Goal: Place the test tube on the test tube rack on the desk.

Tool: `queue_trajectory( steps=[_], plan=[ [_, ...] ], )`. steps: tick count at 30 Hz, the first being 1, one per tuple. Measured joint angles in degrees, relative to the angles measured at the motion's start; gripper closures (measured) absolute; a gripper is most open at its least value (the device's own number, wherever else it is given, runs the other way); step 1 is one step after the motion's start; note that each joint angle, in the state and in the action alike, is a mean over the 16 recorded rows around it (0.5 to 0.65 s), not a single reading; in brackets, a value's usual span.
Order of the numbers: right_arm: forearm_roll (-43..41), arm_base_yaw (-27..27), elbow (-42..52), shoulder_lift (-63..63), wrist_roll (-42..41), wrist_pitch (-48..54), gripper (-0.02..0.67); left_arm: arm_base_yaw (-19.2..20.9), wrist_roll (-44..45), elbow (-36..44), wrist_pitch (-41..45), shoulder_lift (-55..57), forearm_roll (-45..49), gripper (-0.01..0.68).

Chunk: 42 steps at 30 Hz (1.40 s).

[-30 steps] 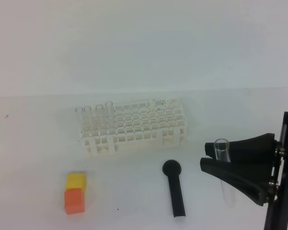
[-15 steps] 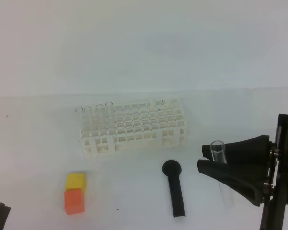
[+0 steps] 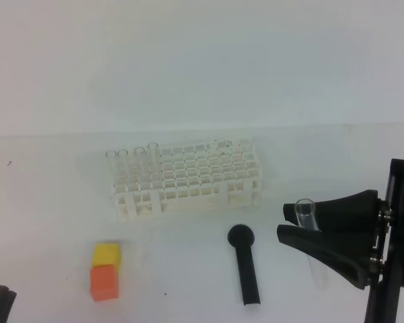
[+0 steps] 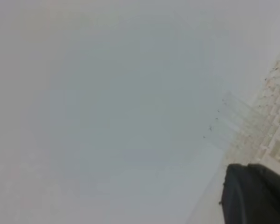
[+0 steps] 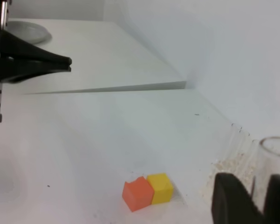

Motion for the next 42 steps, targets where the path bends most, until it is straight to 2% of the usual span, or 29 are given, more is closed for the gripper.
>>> queue_trajectory(
  steps=[13,42],
  plan=[
    [0.0,0.0,0.0,0.0,-0.7,0.0,0.527,0.0,-0.1,0.7,-0.1,0.1,3.7,0.673],
    [-1.5,0.0,0.5,0.3,2.1,1.9,0.527,0.0,-0.1,0.7,-0.1,0.1,3.9,0.673]
  ],
)
